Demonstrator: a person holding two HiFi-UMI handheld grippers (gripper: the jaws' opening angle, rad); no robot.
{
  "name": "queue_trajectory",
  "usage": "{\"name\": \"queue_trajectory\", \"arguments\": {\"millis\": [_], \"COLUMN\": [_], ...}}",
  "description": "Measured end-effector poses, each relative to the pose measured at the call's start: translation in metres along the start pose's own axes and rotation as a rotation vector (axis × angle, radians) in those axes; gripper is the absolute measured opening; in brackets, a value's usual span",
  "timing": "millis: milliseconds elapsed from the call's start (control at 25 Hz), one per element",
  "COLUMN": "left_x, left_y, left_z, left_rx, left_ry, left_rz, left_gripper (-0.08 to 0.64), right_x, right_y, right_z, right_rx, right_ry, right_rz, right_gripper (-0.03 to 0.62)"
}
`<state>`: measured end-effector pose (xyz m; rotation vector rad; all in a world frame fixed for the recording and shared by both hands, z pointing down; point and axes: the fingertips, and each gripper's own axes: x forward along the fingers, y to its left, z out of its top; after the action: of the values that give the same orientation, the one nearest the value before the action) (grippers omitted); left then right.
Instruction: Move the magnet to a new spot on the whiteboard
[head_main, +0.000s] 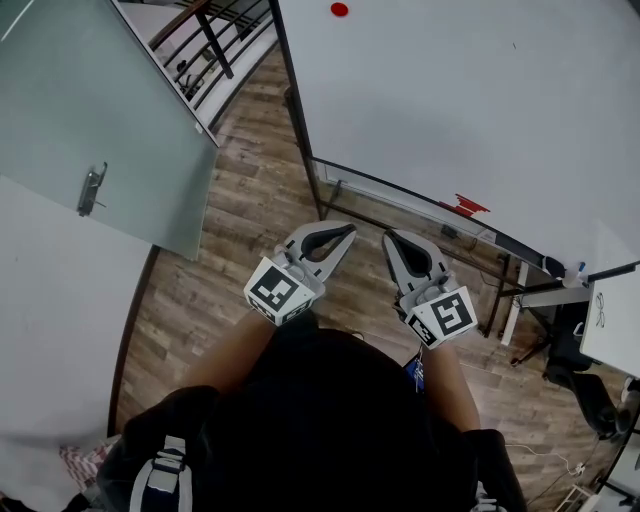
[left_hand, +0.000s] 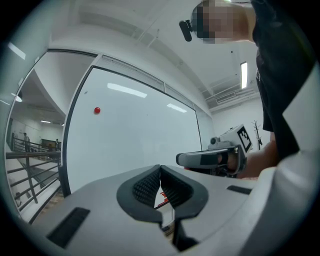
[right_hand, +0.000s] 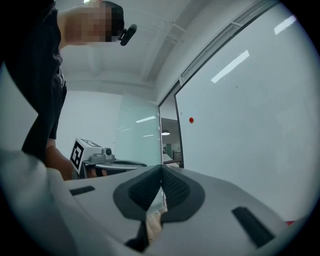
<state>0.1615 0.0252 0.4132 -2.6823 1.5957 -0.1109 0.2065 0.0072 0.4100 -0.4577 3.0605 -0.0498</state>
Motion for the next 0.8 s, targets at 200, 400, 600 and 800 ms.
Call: {"name": "queue_trajectory", "arguments": {"millis": [200, 400, 600, 800], "left_x": [-0.003, -0.004, -0.010, -0.016], "left_y": [0.021, 0.058, 0.111, 0.167], "left_z": [-0.004, -0.004, -0.006, -0.004], "left_rx": [-0.015, -0.020, -0.009, -0.014], "left_ry": [-0.005, -0.020, -0.020, -0.017], "left_rz": [0.008, 0.008, -0.010, -0.036], "left_gripper": [0.005, 0.005, 0.005, 0.005], "right_x": [0.014, 0.047, 0.103, 0.162], "right_y": [-0.002, -0.008, -0.012, -0.009], "right_z": [-0.003, -0.003, -0.005, -0.006], "right_rx": [-0.008, -0.008, -0.010, -0.013], "right_ry": [0.021, 0.031, 0.050, 0.076], "right_rz": [-0.006, -0.024, -0.042, -0.053], "right_gripper": [0.000, 0.000, 0.000, 0.000]}}
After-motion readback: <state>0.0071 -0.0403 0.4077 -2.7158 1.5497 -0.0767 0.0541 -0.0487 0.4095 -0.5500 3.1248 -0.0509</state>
